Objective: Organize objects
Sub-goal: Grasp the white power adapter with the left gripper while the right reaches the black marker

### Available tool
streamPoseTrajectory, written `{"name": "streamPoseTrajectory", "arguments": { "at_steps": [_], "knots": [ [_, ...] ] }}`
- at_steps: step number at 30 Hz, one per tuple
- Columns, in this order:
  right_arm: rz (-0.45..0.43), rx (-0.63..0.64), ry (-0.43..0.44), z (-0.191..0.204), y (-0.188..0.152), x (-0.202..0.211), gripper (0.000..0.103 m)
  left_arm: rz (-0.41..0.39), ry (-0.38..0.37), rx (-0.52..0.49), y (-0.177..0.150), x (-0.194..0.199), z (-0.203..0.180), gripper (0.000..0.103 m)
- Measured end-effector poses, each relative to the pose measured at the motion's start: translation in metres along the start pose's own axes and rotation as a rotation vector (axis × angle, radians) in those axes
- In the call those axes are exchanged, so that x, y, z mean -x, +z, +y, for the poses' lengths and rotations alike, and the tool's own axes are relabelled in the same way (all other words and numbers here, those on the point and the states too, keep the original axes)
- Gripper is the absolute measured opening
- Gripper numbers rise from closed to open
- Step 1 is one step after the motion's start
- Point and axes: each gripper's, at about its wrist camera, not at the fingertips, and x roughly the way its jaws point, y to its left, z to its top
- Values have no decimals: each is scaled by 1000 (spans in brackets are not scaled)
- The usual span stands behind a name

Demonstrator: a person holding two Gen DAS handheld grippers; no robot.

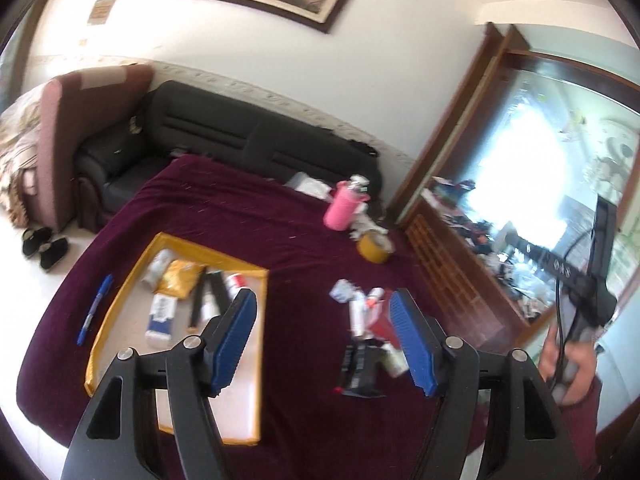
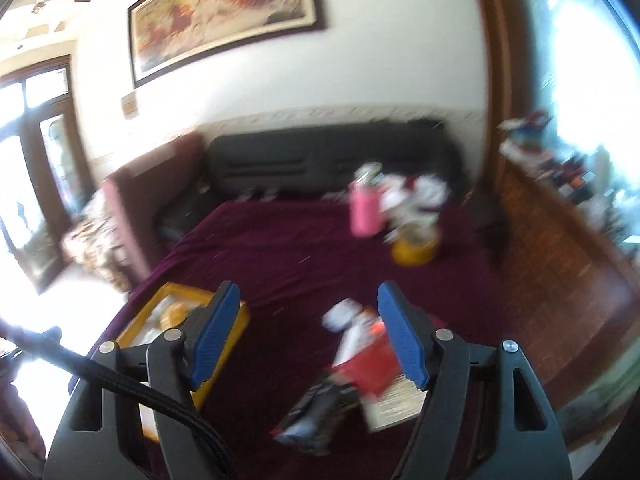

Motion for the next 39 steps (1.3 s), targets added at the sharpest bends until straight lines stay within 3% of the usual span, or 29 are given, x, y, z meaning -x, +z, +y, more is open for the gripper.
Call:
{"name": "streamPoseTrajectory", "arguments": {
  "at_steps": [4,6,8,9,11,14,16,19,23,27,31,39],
  "knots": [
    [-31,138,-263,-33,64,38,74,-17,5,-61,25,6,-39,66],
    [-8,204,-394,-49,95,55,82,-23,10,-110,36,4,-59,72],
    [-28,239,-508,-61,115,71,83,-37,47,-145,43,-1,-73,76],
    [-37,241,-524,-66,117,75,88,-39,51,-152,44,-6,-77,78],
    [-20,207,-493,-79,111,74,95,-22,41,-157,45,-21,-81,82],
    [54,155,-380,-90,76,35,101,64,38,-133,37,-63,-75,82],
    [151,142,-335,-91,41,-11,101,122,54,-134,27,-90,-71,82],
    [283,89,-203,-87,-16,-82,101,221,82,-118,8,-143,-57,82],
    [351,-153,20,-98,-78,-157,100,301,114,-112,-16,-208,-43,82],
    [326,-393,158,-113,-114,-207,100,307,166,-243,-33,-274,-51,81],
    [273,-476,164,-113,-131,-235,100,319,165,-351,-44,-326,-59,81],
    [162,-446,95,-125,-147,-241,100,357,132,-517,-59,-396,-75,79]
  ]
}}
